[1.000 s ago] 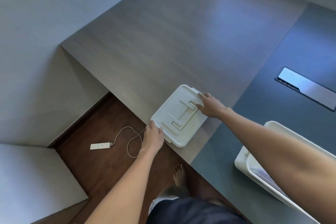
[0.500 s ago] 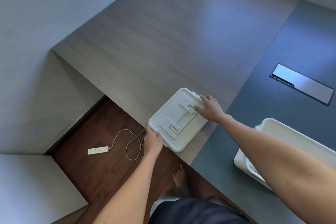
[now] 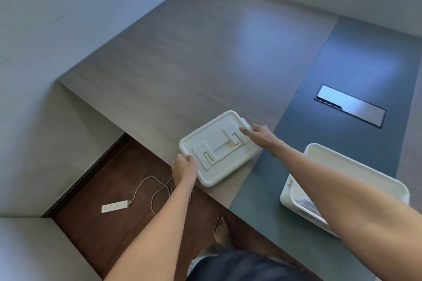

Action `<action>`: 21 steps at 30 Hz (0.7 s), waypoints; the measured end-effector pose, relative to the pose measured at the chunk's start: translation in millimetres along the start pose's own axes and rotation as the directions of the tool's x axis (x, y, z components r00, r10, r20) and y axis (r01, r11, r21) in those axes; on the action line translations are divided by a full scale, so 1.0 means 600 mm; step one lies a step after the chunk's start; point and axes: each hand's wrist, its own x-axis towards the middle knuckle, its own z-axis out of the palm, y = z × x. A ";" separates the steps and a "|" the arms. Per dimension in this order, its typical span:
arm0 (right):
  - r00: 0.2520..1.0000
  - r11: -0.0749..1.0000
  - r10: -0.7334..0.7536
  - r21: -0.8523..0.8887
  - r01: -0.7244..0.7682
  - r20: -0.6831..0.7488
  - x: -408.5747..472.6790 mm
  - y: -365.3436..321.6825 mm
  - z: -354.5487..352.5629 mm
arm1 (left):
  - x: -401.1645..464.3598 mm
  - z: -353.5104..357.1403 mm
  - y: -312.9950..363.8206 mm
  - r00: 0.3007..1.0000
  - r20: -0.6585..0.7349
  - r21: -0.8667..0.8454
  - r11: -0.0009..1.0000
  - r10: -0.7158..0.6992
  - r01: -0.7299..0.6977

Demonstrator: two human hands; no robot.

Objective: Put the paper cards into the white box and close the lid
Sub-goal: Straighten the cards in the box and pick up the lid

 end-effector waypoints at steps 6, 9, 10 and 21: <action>0.981 0.985 -0.045 0.154 0.076 -0.191 -0.040 0.005 -0.097 | -0.003 0.004 0.090 0.987 0.036 -0.052 0.987 0.157 -0.155; 0.948 0.979 -0.079 0.158 0.132 -0.308 -0.064 0.009 -0.145 | -0.012 0.012 0.143 0.974 0.038 -0.068 0.973 0.224 -0.221; 0.931 0.979 -0.077 0.150 0.139 -0.357 -0.073 0.012 -0.161 | -0.017 0.015 0.161 0.968 0.040 -0.074 0.967 0.248 -0.245; 0.738 0.981 0.130 0.195 0.003 -0.662 -0.194 0.117 -0.295 | -0.119 0.090 0.306 0.848 0.282 -0.074 0.891 0.449 -0.447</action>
